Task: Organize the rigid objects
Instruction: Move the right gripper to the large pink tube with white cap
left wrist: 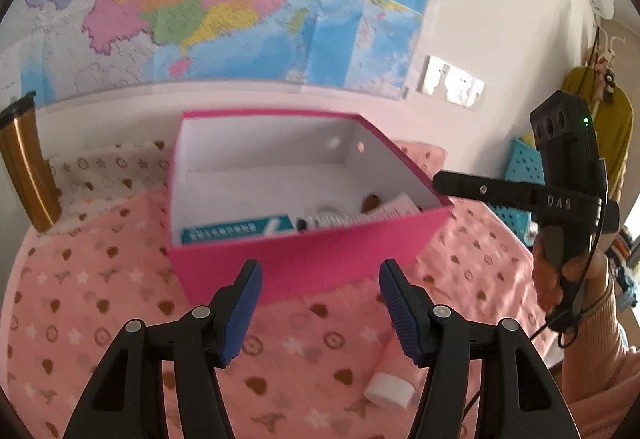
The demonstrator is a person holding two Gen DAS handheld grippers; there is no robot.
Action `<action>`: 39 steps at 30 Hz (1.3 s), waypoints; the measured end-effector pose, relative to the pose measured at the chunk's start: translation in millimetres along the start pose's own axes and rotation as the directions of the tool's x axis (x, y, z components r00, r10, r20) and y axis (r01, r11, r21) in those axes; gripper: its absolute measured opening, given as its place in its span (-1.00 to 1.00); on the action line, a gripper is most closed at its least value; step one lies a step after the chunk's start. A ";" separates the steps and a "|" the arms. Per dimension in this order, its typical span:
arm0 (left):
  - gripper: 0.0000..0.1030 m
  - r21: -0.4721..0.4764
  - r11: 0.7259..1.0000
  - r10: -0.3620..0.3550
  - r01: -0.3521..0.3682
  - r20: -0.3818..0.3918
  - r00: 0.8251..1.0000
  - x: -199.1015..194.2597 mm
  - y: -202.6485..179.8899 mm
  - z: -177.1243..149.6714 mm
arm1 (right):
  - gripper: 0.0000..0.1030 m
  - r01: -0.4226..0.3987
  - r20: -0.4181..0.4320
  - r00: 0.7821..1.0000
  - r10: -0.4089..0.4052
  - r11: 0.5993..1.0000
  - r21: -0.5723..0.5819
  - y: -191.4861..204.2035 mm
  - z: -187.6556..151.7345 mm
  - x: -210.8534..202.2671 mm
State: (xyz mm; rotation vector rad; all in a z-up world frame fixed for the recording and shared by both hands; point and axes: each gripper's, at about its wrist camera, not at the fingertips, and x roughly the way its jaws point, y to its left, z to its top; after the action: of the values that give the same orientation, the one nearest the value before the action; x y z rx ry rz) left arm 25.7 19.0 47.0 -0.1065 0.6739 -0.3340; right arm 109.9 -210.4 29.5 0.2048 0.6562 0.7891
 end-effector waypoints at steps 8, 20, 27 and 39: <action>0.20 -0.021 0.999 -0.046 0.045 -0.061 0.997 8.8 -12.7 -22.5 | -0.06 0.056 -0.042 0.998 -0.053 0.996 0.071 -24.8 -39.9 -12.2; 0.20 -0.014 0.999 -0.049 0.047 -0.136 0.989 22.5 -29.8 -45.2 | -0.06 0.095 -0.107 0.991 -0.077 0.979 0.179 -51.5 -87.0 -11.4; 0.20 0.001 0.999 -0.042 0.043 -0.163 0.986 28.6 -39.3 -50.4 | -0.06 0.106 -0.127 0.988 -0.081 0.974 0.198 -56.8 -97.7 -7.0; 0.20 -0.009 0.998 -0.068 0.068 -0.222 0.973 35.6 -43.5 -65.4 | -0.06 0.140 -0.151 0.983 -0.109 0.967 0.213 -65.3 -103.4 -1.1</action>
State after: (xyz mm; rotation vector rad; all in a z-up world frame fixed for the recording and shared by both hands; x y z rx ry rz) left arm -1.1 -33.2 -16.1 -0.0942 0.8941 -0.4150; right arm 84.2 -263.6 -77.5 0.3121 0.8813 0.6107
